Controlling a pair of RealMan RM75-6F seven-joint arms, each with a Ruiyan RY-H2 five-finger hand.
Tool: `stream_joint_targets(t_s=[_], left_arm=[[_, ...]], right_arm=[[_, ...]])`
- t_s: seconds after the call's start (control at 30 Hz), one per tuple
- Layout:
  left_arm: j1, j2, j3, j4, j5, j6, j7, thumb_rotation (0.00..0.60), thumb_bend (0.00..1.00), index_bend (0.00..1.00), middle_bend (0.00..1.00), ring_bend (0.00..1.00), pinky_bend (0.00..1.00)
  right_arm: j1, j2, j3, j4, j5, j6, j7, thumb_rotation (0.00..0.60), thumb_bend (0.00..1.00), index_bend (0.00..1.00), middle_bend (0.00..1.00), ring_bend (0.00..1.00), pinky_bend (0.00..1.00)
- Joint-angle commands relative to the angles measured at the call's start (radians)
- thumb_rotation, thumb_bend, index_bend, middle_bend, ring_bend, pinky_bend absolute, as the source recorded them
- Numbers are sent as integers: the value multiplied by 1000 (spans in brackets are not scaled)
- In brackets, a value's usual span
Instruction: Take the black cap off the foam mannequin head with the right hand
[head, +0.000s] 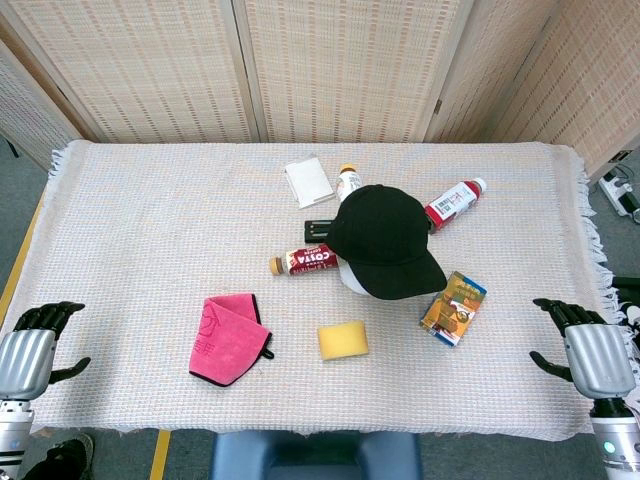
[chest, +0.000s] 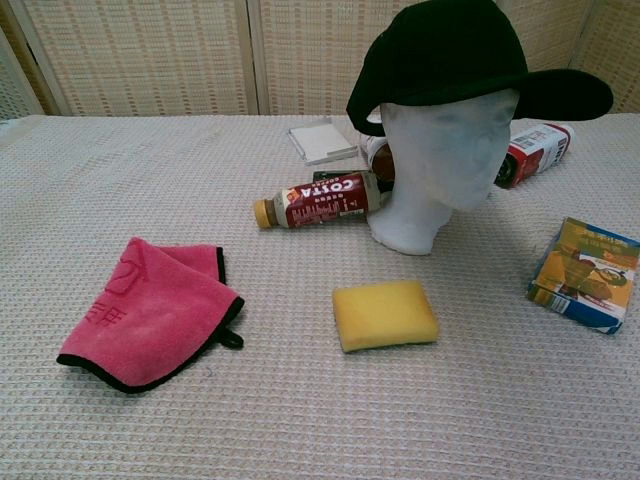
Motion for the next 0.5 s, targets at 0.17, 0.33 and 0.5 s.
stream_joint_targets(t_s=[0.17, 0.33, 0.5], left_arm=[[10, -17, -2, 14, 13, 35, -7, 600, 113, 276, 286, 231, 248], [20, -13, 1, 15, 17, 50, -17, 600, 114, 277, 285, 231, 248], [24, -8, 6, 14, 21, 52, -26, 600, 114, 280, 287, 231, 248]], right_arm=[[-2, -4, -9, 0, -1, -8, 3, 600, 0, 261, 336, 344, 434], [-5, -3, -14, 0, -10, -6, 12, 600, 0, 262, 336, 355, 439], [-4, -4, -21, 1, -24, -7, 14, 600, 0, 263, 336, 381, 469]])
